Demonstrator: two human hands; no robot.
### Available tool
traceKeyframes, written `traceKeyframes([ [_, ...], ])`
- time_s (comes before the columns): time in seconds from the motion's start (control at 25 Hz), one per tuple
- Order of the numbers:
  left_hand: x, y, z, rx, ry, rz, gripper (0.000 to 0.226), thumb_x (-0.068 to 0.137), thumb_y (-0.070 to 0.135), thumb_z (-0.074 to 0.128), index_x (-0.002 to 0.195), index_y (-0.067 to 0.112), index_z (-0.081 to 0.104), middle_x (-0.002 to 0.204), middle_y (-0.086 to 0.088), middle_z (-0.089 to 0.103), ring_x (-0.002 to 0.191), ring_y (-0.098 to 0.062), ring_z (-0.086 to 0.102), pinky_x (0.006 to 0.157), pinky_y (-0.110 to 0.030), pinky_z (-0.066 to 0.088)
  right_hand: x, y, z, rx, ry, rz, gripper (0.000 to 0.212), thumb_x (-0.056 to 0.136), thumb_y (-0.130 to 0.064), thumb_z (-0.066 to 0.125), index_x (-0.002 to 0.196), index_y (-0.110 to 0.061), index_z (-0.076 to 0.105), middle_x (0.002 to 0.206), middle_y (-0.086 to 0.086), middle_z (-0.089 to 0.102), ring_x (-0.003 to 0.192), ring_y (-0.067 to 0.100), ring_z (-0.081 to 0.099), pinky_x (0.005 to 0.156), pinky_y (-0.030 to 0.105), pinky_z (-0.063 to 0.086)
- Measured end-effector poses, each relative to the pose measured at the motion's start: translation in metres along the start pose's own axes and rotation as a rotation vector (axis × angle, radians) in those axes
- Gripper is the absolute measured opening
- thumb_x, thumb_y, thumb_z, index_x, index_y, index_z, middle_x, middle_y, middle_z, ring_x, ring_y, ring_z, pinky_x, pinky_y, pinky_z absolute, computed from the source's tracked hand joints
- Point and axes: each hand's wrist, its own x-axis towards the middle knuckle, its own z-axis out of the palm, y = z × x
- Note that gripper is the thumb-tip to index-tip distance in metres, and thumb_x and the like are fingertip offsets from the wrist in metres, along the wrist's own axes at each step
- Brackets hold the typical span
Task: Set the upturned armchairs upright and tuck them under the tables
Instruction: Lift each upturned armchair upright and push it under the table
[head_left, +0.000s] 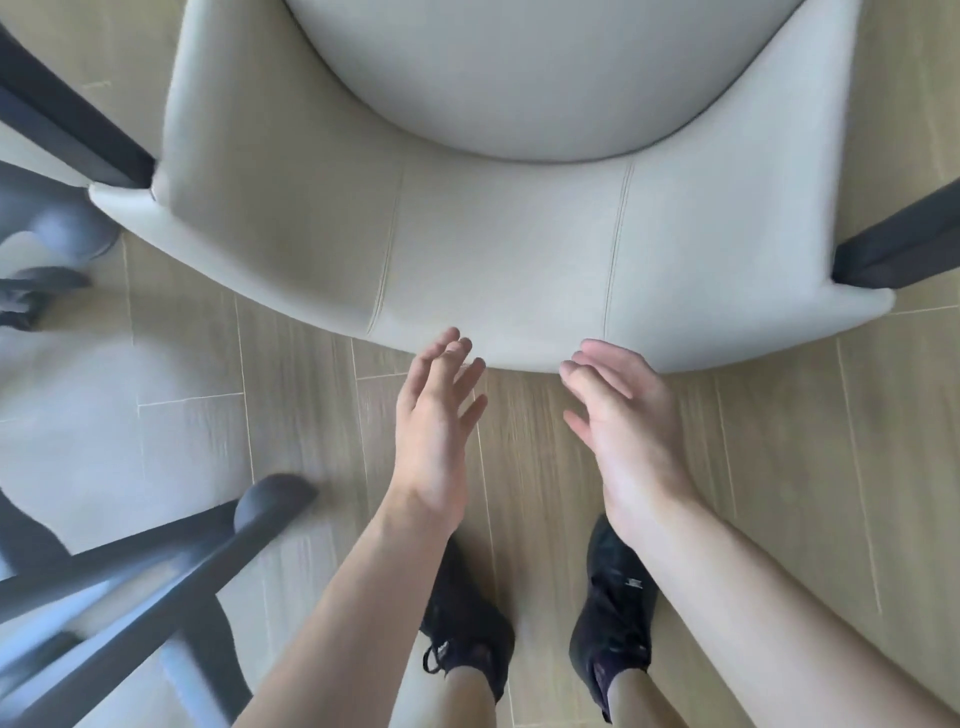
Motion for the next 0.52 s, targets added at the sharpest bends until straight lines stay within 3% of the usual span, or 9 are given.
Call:
traceKeyframes([
  [0.28, 0.094, -0.089, -0.013, -0.163, 0.093, -0.175, 0.037, 0.099, 0.038, 0.061, 0.132, 0.021, 0.057, 0.133, 0.001, 0.064, 0.119, -0.017, 0.066, 0.105, -0.039, 0.050, 0.093, 0.092, 0.013, 0.253, 0.019, 0.199, 0.037, 0.085, -0.021, 0.078, 0.119, -0.016, 0.066, 0.116, -0.002, 0.073, 0.110, 0.013, 0.069, 0.096, 0.036, 0.055],
  [0.44, 0.135, -0.124, -0.016, -0.219, 0.115, -0.237, 0.028, 0.097, 0.041, 0.063, 0.119, 0.025, 0.058, 0.136, -0.001, 0.060, 0.123, -0.019, 0.061, 0.104, -0.037, 0.049, 0.136, 0.128, 0.023, 0.367, 0.036, 0.313, 0.039, 0.083, -0.029, 0.080, 0.118, -0.018, 0.065, 0.119, 0.002, 0.071, 0.109, 0.014, 0.069, 0.094, 0.033, 0.056],
  [0.52, 0.152, -0.142, -0.017, -0.238, 0.116, -0.255, 0.045, 0.095, 0.043, 0.065, 0.133, 0.021, 0.053, 0.139, 0.000, 0.057, 0.127, -0.019, 0.058, 0.107, -0.037, 0.047, 0.155, 0.143, 0.028, 0.420, 0.048, 0.361, 0.034, 0.082, -0.033, 0.080, 0.109, -0.019, 0.064, 0.120, 0.005, 0.068, 0.111, 0.016, 0.067, 0.094, 0.034, 0.055],
])
